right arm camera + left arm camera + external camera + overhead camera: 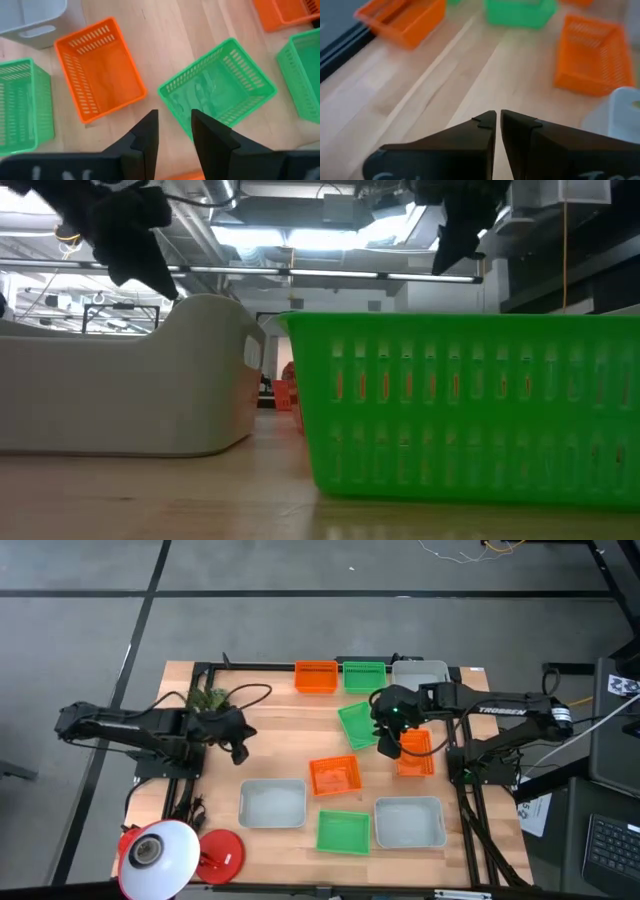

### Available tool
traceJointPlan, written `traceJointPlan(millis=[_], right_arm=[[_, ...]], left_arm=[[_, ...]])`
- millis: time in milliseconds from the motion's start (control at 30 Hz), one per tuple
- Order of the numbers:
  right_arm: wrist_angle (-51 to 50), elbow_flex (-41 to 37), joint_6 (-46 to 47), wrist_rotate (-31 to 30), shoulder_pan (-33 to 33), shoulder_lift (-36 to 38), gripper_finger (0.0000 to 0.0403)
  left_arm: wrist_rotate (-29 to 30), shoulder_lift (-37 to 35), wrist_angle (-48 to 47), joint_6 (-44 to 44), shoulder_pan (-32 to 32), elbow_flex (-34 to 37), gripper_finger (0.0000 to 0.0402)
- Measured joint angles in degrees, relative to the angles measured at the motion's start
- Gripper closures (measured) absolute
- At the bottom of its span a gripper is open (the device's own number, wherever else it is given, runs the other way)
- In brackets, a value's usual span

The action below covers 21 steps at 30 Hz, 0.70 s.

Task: Stack baskets by color
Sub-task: Stack the middle green bin on the top green bin

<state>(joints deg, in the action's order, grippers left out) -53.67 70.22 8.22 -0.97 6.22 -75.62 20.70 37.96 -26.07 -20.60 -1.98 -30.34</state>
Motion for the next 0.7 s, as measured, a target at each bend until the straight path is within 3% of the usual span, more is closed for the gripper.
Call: traceJointPlan(millis=[167, 333, 700], right_arm=[[-0.92, -0.31, 0.05, 0.0, 0.21, -1.52, 0.0288], [-0.65, -0.34, -0.61, 0.09, 1.58, -4.78, 0.0288], [3.36, -0.42, -17.94, 0.04, 2.43, -15.89, 0.0288]], left_arm=[[-0.32, -9.62, 11.98, 4.42, -2.45, 9.08, 0.0374], [-0.3, -18.17, 15.43, 4.66, -3.83, 14.93, 0.0377], [-1.31, -26.12, 28.02, 6.21, -4.74, 26.38, 0.0377]])
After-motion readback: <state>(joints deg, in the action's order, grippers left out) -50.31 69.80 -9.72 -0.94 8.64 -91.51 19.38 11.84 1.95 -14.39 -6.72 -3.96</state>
